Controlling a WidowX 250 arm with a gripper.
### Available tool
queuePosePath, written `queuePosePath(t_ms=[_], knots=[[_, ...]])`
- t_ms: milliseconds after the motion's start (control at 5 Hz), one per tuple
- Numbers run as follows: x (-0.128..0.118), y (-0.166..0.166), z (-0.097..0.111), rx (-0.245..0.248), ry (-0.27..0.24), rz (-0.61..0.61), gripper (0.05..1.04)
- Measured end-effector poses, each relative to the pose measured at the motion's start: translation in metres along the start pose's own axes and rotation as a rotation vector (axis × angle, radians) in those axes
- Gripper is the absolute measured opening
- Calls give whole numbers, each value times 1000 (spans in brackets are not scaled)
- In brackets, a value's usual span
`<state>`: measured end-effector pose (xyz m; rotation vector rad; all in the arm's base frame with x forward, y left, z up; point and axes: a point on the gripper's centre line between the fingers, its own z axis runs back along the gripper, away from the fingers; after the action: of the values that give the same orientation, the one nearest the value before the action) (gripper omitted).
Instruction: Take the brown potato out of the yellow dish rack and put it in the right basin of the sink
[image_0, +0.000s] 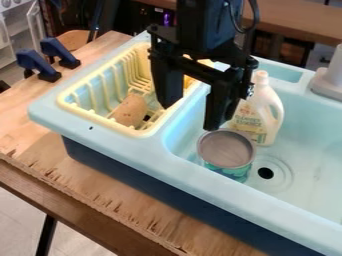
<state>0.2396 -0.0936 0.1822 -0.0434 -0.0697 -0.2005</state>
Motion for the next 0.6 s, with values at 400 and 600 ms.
queuePosePath(t_ms=[400,600], knots=[[-2,11,-6,30,32,38,1002],[-6,25,2,46,17,86,1002]])
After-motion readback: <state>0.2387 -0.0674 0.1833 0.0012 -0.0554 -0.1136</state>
